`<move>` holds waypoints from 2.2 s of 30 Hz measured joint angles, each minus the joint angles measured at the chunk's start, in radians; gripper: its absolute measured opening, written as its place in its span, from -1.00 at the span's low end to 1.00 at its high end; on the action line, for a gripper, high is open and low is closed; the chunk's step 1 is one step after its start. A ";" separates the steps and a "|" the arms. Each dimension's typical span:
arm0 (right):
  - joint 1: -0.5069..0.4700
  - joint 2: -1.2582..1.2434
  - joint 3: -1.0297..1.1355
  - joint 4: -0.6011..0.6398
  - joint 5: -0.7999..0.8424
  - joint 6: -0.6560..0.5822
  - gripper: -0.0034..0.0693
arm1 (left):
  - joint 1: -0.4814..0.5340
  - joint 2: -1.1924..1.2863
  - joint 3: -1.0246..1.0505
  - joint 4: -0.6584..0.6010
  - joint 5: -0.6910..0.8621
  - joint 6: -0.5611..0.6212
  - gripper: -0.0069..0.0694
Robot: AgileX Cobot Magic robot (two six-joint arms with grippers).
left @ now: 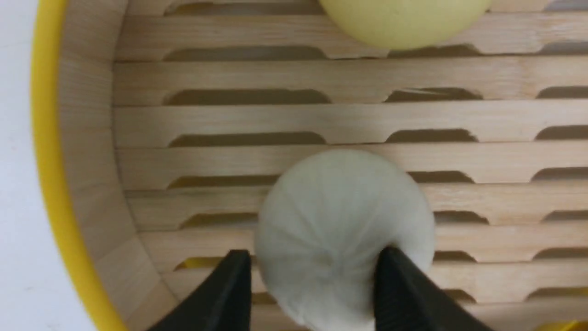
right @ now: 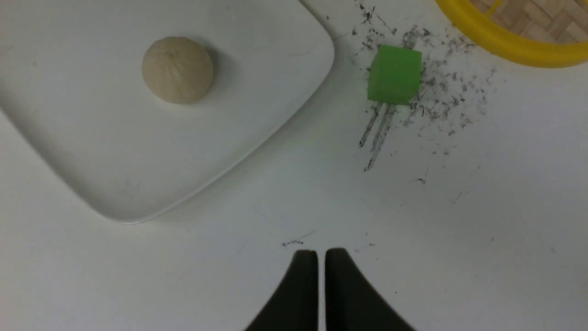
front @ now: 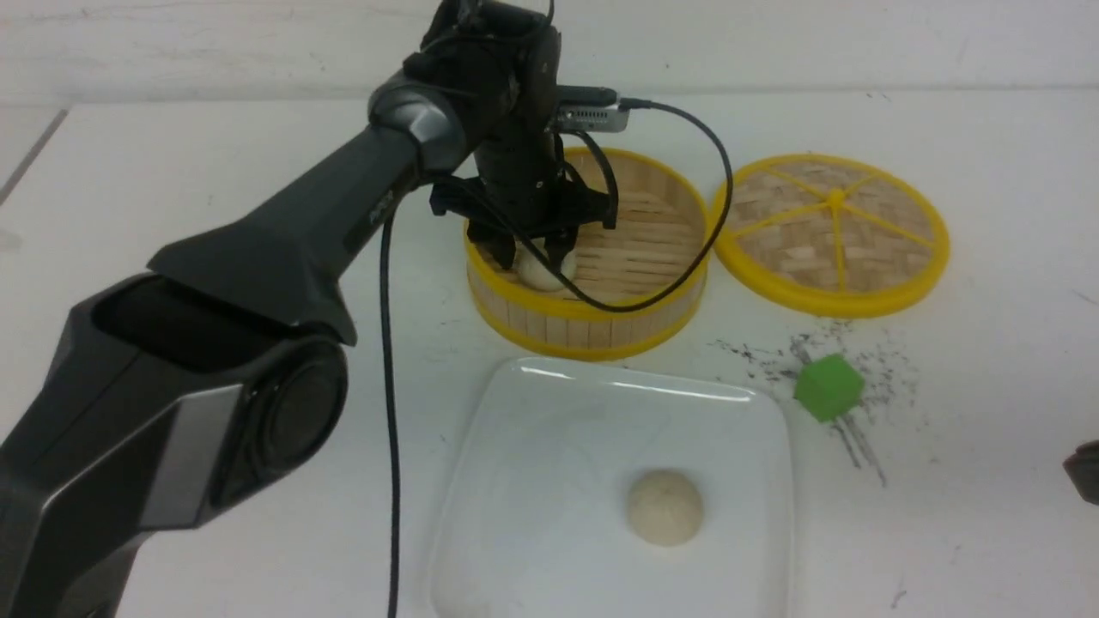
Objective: Put the steamed buns into the plate on the white tablecloth.
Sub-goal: 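Reach into the bamboo steamer and grasp a bun with the left gripper, then carry the bun from the bamboo steamer to the plate with the left gripper, then reach into the bamboo steamer and grasp a bun with the left gripper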
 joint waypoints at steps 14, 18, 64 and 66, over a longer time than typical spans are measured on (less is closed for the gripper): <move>0.000 0.000 0.000 0.001 0.004 0.000 -0.71 | -0.004 -0.303 0.038 -0.097 0.000 0.078 -0.75; 0.000 0.000 0.000 0.003 0.004 0.000 -0.69 | -0.006 -0.505 0.291 -0.204 0.000 0.109 -0.75; 0.000 0.000 0.000 0.016 0.004 0.000 -0.55 | 0.025 0.019 -0.224 -0.072 -0.072 -0.142 0.30; 0.000 0.000 0.000 0.016 0.003 0.000 -0.55 | 0.025 0.050 -0.237 -0.073 -0.076 -0.142 0.30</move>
